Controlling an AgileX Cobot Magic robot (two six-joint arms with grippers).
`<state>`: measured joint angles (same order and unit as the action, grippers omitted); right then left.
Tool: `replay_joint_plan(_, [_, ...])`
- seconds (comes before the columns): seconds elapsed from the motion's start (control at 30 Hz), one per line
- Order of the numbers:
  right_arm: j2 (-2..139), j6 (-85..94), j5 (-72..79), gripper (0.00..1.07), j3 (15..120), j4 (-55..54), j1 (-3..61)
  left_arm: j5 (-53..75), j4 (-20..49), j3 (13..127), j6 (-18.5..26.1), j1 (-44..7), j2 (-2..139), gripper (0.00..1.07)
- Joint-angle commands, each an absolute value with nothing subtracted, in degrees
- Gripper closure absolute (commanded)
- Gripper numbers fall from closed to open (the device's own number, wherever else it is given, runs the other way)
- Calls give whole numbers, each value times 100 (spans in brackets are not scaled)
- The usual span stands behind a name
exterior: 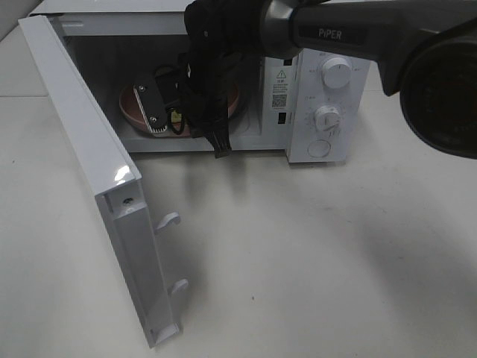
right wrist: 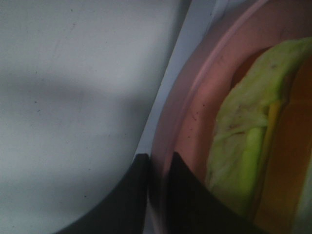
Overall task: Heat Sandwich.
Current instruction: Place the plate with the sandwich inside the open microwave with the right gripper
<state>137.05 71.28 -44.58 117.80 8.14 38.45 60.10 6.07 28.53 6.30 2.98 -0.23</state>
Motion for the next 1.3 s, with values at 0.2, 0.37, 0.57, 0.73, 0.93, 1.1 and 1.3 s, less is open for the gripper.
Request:
replay_joint_plan(0.2, [13682,6618,-4223,56,11832,865,3816,5942,630,2830,613,304,-189,9])
replay_joint_plan(0.37, [13682,6440,-4188,32,11832,865,3816,5942,630,2830,613,304,-189,9])
replay_joint_plan(0.57, [13642,6337,-4211,28,11832,859,3816,5942,630,2830,613,304,-189,9])
replay_joint_plan(0.73, [13591,6217,-4183,31,11832,859,3816,5942,630,2830,613,304,-189,9])
replay_joint_plan(0.93, [13465,6217,-4016,31,11671,859,3816,5942,630,2830,613,304,-189,9])
replay_joint_plan(1.1, [13172,6217,-3398,31,11052,859,3822,5942,630,2830,613,304,-189,9])
replay_joint_plan(1.3, [12892,6217,-3060,31,10565,859,3816,5942,630,2830,613,304,-189,9])
